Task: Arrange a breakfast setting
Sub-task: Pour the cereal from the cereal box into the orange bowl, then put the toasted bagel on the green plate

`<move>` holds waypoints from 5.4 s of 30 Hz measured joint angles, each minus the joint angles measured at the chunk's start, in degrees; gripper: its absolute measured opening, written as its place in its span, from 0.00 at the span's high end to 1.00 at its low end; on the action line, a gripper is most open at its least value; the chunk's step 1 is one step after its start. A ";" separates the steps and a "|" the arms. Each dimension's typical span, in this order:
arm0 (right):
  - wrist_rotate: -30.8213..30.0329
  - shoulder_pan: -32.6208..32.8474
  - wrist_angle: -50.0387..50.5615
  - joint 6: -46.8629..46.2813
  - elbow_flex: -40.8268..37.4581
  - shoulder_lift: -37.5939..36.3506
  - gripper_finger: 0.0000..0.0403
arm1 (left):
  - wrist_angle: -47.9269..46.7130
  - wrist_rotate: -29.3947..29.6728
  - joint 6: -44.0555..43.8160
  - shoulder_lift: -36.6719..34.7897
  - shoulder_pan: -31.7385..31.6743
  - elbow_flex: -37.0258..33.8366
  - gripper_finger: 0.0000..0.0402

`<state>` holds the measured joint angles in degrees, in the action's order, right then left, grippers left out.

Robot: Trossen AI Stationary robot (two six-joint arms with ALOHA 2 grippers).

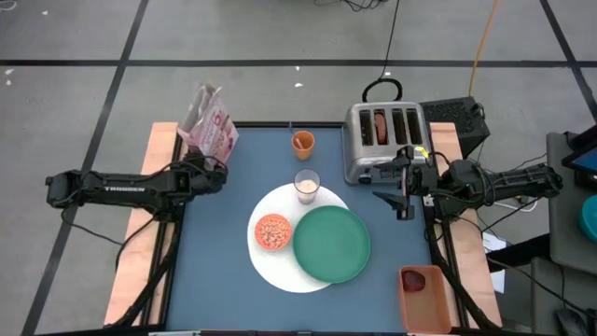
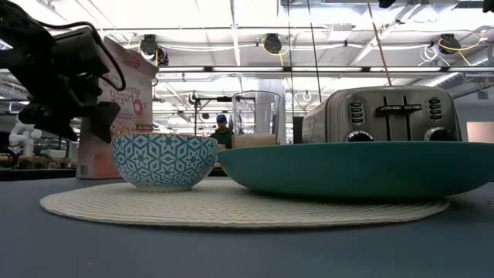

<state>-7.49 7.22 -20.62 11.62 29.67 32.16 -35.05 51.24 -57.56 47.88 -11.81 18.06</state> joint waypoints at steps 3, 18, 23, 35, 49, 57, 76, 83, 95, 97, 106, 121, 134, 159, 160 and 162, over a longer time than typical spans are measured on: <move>0.00 0.00 -0.02 0.00 0.00 0.00 0.24 | -0.02 0.02 -0.84 -0.48 0.85 0.04 0.03; 0.00 -0.01 -0.01 0.00 0.00 0.00 0.24 | -7.90 1.26 -4.72 -8.97 4.39 0.29 0.03; 0.00 -0.01 0.00 0.00 0.00 0.00 0.24 | -15.55 0.79 -7.76 -9.42 6.06 4.41 0.03; 0.00 0.00 -0.02 0.00 0.00 -0.01 0.24 | -17.83 -7.30 -17.54 -9.38 8.43 5.20 0.03; 0.00 -0.01 -0.02 0.00 0.00 -0.01 0.24 | -18.68 -14.38 -22.49 -9.27 16.18 9.58 0.03; 0.01 -0.01 -0.03 0.00 0.00 -0.01 0.24 | -13.07 -4.58 -25.04 -9.27 30.45 9.58 0.03; 0.00 0.00 -0.02 0.00 0.00 -0.02 0.24 | 14.24 10.27 13.47 -2.14 47.54 9.55 0.03; 0.00 0.00 0.00 0.00 0.00 0.00 0.24 | 25.55 9.59 15.46 5.45 47.43 9.51 0.03; 0.00 -0.02 -0.02 0.00 0.00 -0.02 0.24 | 58.48 -7.84 43.36 13.87 42.64 9.51 0.03; 0.00 -0.02 0.01 0.00 0.00 0.00 0.24 | 59.22 -9.78 47.01 13.05 40.85 9.51 0.03; 0.01 -0.01 -0.01 0.00 0.00 -0.02 0.24 | 58.70 -24.31 57.91 7.46 27.31 9.47 0.03; 0.02 -0.02 -0.94 -0.29 0.00 0.00 0.24 | 67.98 -36.48 51.94 6.32 13.31 -2.94 0.03; 0.02 -0.02 -1.51 -0.60 0.00 0.02 0.24 | 95.23 -36.45 51.91 6.31 13.33 -17.55 0.03; -52.96 -0.93 4.18 -12.65 13.10 4.83 0.24 | 95.32 -36.33 52.68 6.32 13.33 -17.51 0.03; -53.61 -1.31 6.26 -12.79 14.49 5.21 0.24 | 95.32 -36.31 52.50 6.32 13.33 -17.51 0.03; -56.93 -2.22 10.53 -12.90 17.68 6.30 0.24 | 95.32 -36.24 52.47 6.32 13.33 -17.51 0.03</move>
<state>-64.42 5.01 -10.10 -1.28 47.36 38.47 60.27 15.00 -5.09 54.19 1.52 0.56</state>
